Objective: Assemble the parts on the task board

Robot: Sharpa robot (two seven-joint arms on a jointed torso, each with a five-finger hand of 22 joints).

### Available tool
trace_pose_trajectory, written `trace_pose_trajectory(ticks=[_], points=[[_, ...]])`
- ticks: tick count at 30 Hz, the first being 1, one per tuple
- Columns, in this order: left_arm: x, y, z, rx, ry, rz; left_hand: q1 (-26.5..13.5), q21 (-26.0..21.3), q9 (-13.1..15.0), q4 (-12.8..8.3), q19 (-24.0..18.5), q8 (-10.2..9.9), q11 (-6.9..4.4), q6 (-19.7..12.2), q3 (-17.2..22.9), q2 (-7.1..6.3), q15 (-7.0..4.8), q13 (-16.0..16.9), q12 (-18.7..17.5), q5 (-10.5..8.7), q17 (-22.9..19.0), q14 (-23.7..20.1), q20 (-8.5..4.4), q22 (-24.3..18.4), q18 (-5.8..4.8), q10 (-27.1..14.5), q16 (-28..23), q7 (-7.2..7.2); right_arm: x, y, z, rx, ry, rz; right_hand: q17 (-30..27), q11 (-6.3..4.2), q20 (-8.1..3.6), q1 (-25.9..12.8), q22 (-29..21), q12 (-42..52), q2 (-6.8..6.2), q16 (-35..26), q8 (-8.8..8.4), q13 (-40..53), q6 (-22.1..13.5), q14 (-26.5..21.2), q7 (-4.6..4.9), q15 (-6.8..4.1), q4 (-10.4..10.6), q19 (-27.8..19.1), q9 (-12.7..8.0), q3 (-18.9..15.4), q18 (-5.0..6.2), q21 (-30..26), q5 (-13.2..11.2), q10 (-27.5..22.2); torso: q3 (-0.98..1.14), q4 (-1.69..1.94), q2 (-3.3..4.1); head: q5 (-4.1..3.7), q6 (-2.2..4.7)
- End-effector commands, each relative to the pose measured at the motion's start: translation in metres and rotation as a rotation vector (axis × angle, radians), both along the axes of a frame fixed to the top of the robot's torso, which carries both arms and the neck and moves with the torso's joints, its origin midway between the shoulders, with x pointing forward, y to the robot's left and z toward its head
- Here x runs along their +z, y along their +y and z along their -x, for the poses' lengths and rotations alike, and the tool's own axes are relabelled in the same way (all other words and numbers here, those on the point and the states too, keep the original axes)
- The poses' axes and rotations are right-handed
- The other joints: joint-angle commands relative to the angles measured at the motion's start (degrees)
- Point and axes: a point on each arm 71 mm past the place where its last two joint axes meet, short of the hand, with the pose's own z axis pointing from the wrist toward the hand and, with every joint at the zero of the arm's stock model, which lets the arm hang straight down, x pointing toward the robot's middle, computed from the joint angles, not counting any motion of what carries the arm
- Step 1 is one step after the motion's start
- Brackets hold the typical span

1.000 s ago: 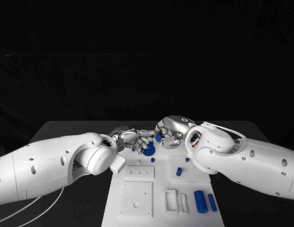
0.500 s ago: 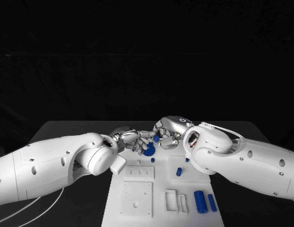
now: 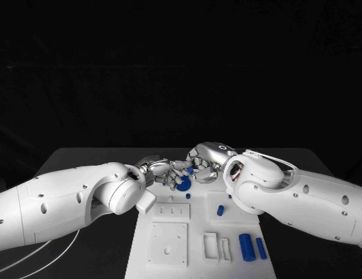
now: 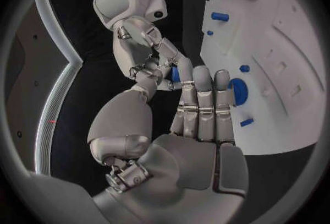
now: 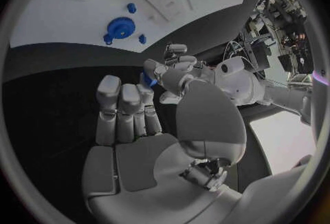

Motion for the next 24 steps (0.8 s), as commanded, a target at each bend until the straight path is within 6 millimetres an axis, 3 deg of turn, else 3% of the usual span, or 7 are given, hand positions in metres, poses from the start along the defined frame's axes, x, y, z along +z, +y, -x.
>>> trace_pose_trajectory(ticks=[1, 17, 21, 24], points=[[0.0017, -0.0045, 0.001, -0.024, -0.006, 0.004, 0.2, 0.2, -0.1, 0.2, -0.3, -0.3, 0.1, 0.0, -0.1, 0.42, 0.0, 0.1, 0.4, -0.23, -0.1, -0.2, -4.37, 0.1, -0.37, -0.4, 0.4, 0.07, -0.0002, 0.0047, 0.0019, 0.02, -0.002, 0.01, -0.1, -0.01, -0.05, -0.1, 0.4, -0.1, -0.37, -0.3, 0.16, -0.1, 2.8, 0.5, 2.37, -0.13, -0.1, 0.4, 0.1, 0.4, 3.06, 0.1, 0.4, 0.3, 0.07, 0.01, -0.02, -0.06, -0.04], [0.0016, -0.0046, 0.0011, -0.026, -0.006, 0.002, 0.8, 0.3, 0.0, 0.0, -0.3, -0.3, 0.09, 0.1, -0.2, 0.84, -0.01, 0.3, 0.5, -0.21, -0.2, -0.3, -4.42, 0.1, -0.43, -0.5, 0.6, 0.06, -0.0016, 0.0107, 0.0039, 0.035, 0.013, 0.01, -0.1, -0.01, -0.03, -0.1, 0.4, -0.1, -0.4, -0.3, 0.13, -0.1, 2.8, 0.5, 2.38, -0.13, -0.1, 0.4, 0.1, 0.4, 3.06, 0.1, 0.4, 0.3, 0.04, 0.05, -0.03, -0.03, -0.08], [0.0017, -0.0049, 0.0012, -0.028, -0.007, 0.003, 1.5, 0.4, 0.0, -0.4, -0.3, -0.3, 0.05, 0.3, -0.2, 1.52, -0.04, 0.4, 0.6, -0.01, -0.3, -0.3, -4.46, 0.1, -0.48, -0.5, 0.7, 0.03, -0.0022, 0.0111, 0.0038, 0.036, 0.016, 0.013, -0.1, 0.0, -0.03, -0.1, 0.4, -0.1, -0.41, -0.3, 0.12, -0.1, 2.8, 0.5, 2.38, -0.13, -0.1, 0.4, 0.1, 0.4, 3.06, 0.1, 0.4, 0.3, 0.04, 0.05, -0.04, -0.03, -0.06], [0.0018, -0.005, 0.0011, -0.029, -0.008, 0.004, 2.4, 0.5, 0.1, -1.1, -0.4, 0.0, -0.03, 0.8, -0.2, 2.86, -0.07, 0.6, 0.6, 0.38, -0.5, -0.3, -4.49, 0.1, -0.56, -0.5, 0.8, -0.07, -0.0027, 0.0111, 0.0038, 0.036, 0.018, 0.016, -0.1, 0.0, -0.03, -0.1, 0.4, -0.1, -0.41, -0.3, 0.12, -0.1, 2.8, 0.5, 2.38, -0.13, -0.1, 0.4, 0.1, 0.4, 3.06, 0.1, 0.4, 0.3, 0.02, 0.05, -0.04, -0.06, -0.06]])
